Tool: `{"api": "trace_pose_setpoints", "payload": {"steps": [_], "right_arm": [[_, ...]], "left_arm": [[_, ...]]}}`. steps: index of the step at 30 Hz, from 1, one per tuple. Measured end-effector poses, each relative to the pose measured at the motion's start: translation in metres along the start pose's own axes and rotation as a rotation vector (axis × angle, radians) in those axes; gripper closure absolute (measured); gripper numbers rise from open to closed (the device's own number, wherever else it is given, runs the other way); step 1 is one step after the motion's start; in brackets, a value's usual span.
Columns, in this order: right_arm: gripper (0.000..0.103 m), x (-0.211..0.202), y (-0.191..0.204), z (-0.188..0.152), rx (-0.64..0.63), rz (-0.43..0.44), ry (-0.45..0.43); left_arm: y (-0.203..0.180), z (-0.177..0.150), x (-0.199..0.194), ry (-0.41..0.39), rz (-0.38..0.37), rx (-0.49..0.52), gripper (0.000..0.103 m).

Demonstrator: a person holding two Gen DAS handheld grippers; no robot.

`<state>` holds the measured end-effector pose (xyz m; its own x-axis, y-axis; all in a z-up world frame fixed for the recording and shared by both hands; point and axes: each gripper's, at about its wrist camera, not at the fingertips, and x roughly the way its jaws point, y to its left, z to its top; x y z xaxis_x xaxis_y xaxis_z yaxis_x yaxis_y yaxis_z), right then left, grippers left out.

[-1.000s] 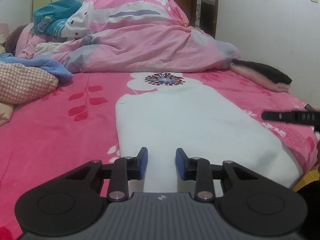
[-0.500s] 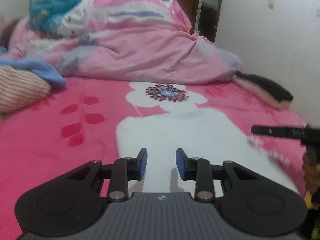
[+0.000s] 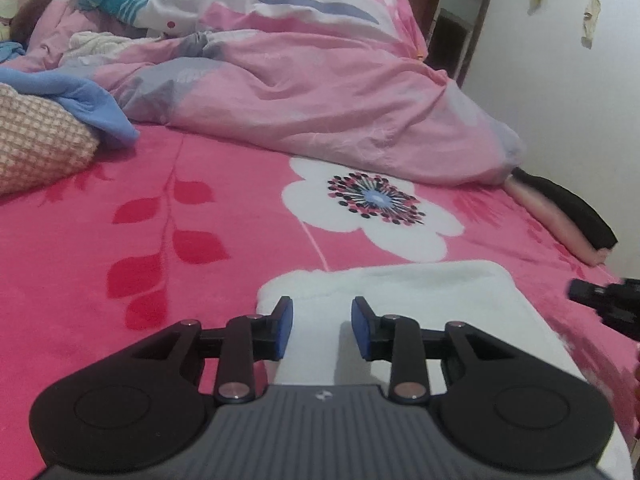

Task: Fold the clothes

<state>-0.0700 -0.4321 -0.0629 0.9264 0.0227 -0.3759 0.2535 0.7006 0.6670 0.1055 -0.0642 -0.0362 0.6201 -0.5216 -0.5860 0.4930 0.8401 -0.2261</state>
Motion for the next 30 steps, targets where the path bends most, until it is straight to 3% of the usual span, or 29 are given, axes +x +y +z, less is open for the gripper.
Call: {"api": "trace_pose_setpoints", "payload": {"steps": [4, 6, 9, 12, 18, 30], "right_arm": [[0.093, -0.065, 0.009, -0.042, 0.046, 0.117, -0.004], [0.085, -0.095, 0.014, -0.067, 0.058, 0.148, 0.007], [0.078, -0.130, 0.019, -0.105, 0.068, 0.148, 0.034], [0.076, -0.149, 0.024, -0.141, 0.093, 0.138, 0.079], [0.075, -0.135, 0.031, -0.173, 0.148, 0.168, 0.139], [0.075, -0.121, 0.039, -0.178, 0.091, 0.120, 0.090]], "left_arm": [[-0.018, -0.005, -0.022, -0.001, -0.041, 0.051, 0.070], [-0.032, -0.010, -0.031, 0.001, -0.076, 0.088, 0.068], [-0.056, -0.022, -0.039, 0.007, -0.126, 0.159, 0.068], [-0.073, -0.035, -0.036, 0.012, -0.128, 0.208, 0.068], [-0.074, -0.046, -0.027, 0.026, -0.113, 0.200, 0.068], [-0.071, -0.050, -0.021, 0.024, -0.118, 0.202, 0.066]]}}
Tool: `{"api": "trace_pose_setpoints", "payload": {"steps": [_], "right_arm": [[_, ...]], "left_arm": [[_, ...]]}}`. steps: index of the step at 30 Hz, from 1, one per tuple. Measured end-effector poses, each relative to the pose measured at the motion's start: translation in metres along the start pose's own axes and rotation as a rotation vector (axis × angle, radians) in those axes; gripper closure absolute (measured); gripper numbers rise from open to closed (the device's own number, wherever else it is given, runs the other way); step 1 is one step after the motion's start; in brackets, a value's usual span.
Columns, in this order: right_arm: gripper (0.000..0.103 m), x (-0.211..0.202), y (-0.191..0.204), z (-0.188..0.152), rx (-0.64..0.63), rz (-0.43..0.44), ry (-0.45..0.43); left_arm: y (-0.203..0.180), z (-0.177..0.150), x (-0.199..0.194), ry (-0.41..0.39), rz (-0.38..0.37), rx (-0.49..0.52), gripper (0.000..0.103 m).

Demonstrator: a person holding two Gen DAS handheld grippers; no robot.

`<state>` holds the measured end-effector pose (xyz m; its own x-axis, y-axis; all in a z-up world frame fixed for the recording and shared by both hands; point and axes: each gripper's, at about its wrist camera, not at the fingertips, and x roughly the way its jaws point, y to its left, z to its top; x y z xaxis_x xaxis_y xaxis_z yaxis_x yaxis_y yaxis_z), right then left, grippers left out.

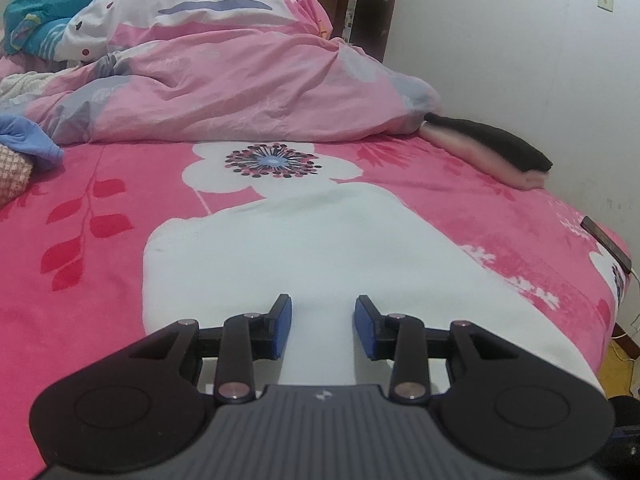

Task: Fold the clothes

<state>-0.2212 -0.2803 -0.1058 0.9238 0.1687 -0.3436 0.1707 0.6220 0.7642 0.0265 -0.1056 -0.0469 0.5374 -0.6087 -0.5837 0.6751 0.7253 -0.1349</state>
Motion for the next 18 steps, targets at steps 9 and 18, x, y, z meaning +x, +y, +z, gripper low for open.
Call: {"api": "trace_pose_setpoints", "payload": {"steps": [9, 18], "right_arm": [[0.093, -0.001, -0.002, -0.003, -0.010, 0.090, -0.091], [0.085, 0.005, -0.013, -0.004, 0.076, 0.117, -0.086]], "left_arm": [[0.001, -0.001, 0.001, -0.001, -0.007, -0.007, 0.066], [0.003, 0.000, 0.003, 0.000, -0.013, -0.013, 0.064]]}}
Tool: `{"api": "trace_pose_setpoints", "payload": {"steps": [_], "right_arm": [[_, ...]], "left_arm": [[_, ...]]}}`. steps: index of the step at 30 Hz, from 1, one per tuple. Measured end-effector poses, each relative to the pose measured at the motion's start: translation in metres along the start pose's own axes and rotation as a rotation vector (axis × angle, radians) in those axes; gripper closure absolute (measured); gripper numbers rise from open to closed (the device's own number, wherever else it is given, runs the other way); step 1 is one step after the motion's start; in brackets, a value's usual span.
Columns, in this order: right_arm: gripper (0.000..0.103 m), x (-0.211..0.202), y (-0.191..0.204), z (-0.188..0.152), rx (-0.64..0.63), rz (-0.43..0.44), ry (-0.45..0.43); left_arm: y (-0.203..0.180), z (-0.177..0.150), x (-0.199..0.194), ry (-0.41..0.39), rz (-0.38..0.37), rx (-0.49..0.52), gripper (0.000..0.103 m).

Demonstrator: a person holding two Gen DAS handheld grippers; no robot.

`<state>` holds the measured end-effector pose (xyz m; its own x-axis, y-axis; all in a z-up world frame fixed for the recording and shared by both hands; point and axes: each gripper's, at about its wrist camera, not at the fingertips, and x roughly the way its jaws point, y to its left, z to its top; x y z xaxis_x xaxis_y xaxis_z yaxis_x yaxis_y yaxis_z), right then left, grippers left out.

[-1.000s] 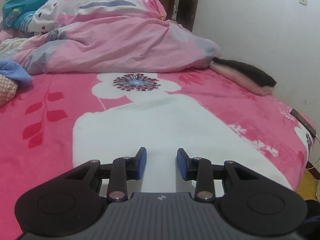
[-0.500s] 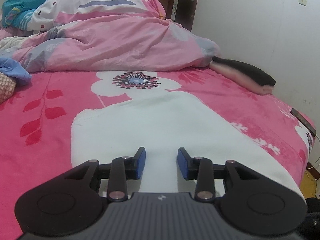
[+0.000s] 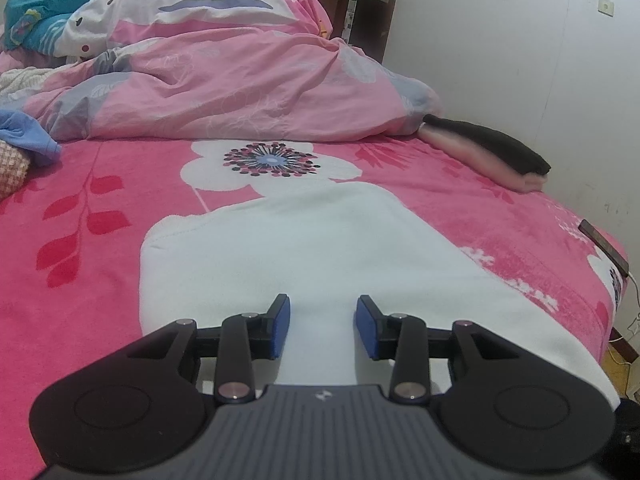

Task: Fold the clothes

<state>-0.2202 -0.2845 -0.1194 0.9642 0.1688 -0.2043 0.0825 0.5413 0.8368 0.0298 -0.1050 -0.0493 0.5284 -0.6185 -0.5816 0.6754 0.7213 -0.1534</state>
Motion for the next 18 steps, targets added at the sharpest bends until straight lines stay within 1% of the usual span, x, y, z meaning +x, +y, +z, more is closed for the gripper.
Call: {"api": "trace_pose_setpoints", "payload": {"steps": [3, 5, 7, 9, 11, 14, 16, 18], "right_arm": [[0.081, 0.008, -0.004, 0.002, 0.027, 0.009, -0.005], [0.081, 0.012, -0.006, 0.001, 0.029, 0.018, -0.012], [0.081, 0.015, -0.008, 0.000, 0.030, 0.046, -0.030], [0.090, 0.014, -0.007, -0.002, 0.006, 0.104, -0.052], [0.092, 0.010, -0.004, -0.004, -0.041, 0.159, -0.077], [0.092, 0.008, -0.008, -0.003, -0.039, 0.193, -0.099], [0.092, 0.007, -0.016, -0.002, 0.000, 0.200, -0.106], [0.092, 0.004, -0.023, -0.002, 0.051, 0.234, -0.110]], "left_arm": [[0.000, -0.001, 0.000, -0.002, -0.001, -0.002, 0.064], [0.000, -0.001, 0.001, -0.002, 0.000, -0.001, 0.064], [0.000, -0.001, 0.001, -0.002, -0.005, 0.004, 0.064], [0.000, -0.001, 0.001, -0.001, -0.008, 0.009, 0.064], [0.000, -0.001, 0.001, -0.001, -0.008, 0.014, 0.063], [-0.002, -0.002, 0.001, -0.001, -0.006, 0.020, 0.062], [-0.002, -0.002, 0.002, -0.001, -0.007, 0.020, 0.062], [-0.002, -0.002, 0.002, -0.001, -0.009, 0.020, 0.062]]}}
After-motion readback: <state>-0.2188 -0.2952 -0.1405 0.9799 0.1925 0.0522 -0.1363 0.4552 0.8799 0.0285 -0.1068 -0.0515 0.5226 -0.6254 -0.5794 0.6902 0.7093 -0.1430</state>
